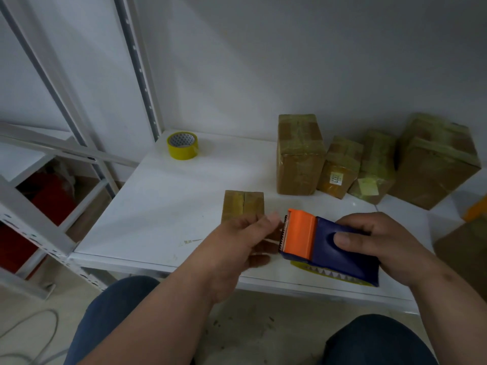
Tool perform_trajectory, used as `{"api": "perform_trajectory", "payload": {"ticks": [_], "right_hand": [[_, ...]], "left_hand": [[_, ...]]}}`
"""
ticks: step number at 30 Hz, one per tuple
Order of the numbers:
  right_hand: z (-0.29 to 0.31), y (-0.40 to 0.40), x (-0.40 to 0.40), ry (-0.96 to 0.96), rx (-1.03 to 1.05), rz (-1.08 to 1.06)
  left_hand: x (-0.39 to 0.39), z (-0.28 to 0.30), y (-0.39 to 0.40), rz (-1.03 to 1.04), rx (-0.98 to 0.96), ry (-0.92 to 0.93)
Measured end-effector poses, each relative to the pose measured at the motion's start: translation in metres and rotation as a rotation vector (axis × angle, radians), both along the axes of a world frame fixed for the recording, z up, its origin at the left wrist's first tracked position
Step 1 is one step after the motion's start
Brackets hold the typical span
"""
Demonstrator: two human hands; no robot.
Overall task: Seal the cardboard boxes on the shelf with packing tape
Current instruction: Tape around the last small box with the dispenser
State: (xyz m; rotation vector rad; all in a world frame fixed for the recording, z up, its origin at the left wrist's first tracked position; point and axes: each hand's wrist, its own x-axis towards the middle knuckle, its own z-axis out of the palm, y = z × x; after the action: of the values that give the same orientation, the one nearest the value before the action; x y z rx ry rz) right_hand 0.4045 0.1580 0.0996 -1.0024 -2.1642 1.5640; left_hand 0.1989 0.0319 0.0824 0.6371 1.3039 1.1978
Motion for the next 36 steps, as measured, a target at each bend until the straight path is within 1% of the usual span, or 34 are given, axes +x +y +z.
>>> {"api": "perform_trajectory", "payload": {"ticks": [4,7,9,11,15,21,22,25,31,33,36], "right_hand": [[-0.001,-0.005,-0.003,0.03,-0.057,0.025],[-0.004,-0.008,-0.005,0.044,-0.096,0.03],[-0.005,-0.01,-0.006,0.056,-0.115,0.032],[-0.005,-0.011,-0.007,0.064,-0.132,0.033],[-0.003,-0.011,-0.006,0.067,-0.135,0.026],[0.005,-0.01,-0.008,0.005,-0.027,0.041],[0.005,-0.01,-0.008,-0.011,-0.006,0.048],[0.005,-0.009,-0.01,-0.055,0.036,0.057],[0.007,-0.007,-0.016,-0.187,0.155,0.095],[0.008,-0.006,-0.02,-0.213,0.167,0.114],[0.013,-0.001,-0.023,-0.215,0.164,0.134]], "left_hand": [[0.002,-0.007,-0.006,-0.08,0.008,-0.331],[0.004,-0.013,-0.009,-0.1,0.043,-0.524],[0.005,-0.015,-0.012,-0.08,0.049,-0.594],[0.005,-0.015,-0.013,-0.056,0.041,-0.609],[-0.001,-0.012,-0.014,-0.017,0.031,-0.545],[-0.017,-0.013,-0.014,-0.054,-0.05,-0.468],[-0.017,-0.012,-0.014,-0.047,-0.063,-0.417],[-0.013,-0.009,-0.013,0.003,-0.078,-0.177],[-0.014,-0.011,-0.007,0.155,-0.053,0.153],[-0.017,-0.01,-0.005,0.182,-0.038,0.195],[-0.021,-0.006,-0.001,0.223,-0.028,0.207]]}}
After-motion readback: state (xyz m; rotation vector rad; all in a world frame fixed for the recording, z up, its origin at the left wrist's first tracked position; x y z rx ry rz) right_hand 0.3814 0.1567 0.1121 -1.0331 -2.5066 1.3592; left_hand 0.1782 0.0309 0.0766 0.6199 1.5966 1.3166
